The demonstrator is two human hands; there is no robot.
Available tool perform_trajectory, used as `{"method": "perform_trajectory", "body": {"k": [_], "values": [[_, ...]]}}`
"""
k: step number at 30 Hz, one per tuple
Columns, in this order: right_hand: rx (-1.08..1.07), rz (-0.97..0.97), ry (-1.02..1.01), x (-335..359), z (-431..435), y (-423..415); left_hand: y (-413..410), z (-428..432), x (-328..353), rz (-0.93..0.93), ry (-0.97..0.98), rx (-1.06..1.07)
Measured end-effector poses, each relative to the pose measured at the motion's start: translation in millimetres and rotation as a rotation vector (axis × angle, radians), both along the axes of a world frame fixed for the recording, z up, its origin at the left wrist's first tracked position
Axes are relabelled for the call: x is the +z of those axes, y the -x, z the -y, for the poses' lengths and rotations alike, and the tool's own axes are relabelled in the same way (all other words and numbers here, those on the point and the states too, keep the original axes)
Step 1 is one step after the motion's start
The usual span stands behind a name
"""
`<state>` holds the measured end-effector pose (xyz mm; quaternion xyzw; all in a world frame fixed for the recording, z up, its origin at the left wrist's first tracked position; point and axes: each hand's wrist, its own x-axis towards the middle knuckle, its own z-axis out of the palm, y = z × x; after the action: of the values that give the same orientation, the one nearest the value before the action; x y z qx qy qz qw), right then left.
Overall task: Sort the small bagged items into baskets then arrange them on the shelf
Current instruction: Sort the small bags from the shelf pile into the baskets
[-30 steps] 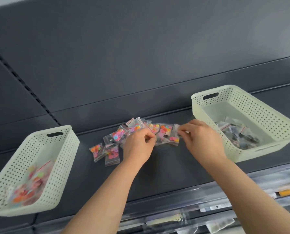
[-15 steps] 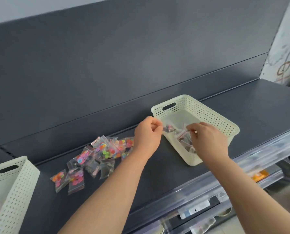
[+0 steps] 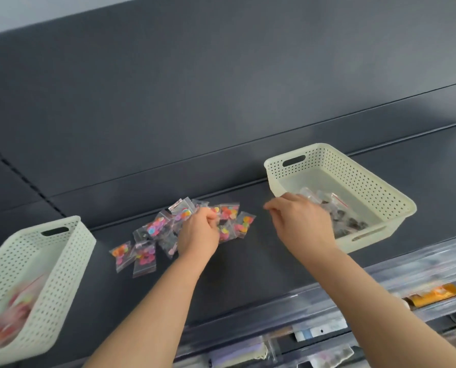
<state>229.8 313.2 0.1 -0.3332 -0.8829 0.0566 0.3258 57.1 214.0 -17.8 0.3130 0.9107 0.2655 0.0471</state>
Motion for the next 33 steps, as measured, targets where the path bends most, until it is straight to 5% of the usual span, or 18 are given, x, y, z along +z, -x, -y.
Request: {"method": "perform_trajectory", "body": {"k": [7, 20, 26, 33], "values": [[0.078, 0.264, 0.161, -35, 10, 50, 18, 41, -6, -0.011, 0.075, 0.016], [0.018, 0.342, 0.201, -54, 17, 57, 2, 19, -16, -0.12, 0.202, -0.204], [0.07, 0.098, 0.258, -29, 27, 63, 12, 31, 4, -0.081, -0.027, -0.142], [0.3, 0.125, 0.271, 0, 70, 136, 75, 114, 50, -0.2, -0.164, 0.135]]}}
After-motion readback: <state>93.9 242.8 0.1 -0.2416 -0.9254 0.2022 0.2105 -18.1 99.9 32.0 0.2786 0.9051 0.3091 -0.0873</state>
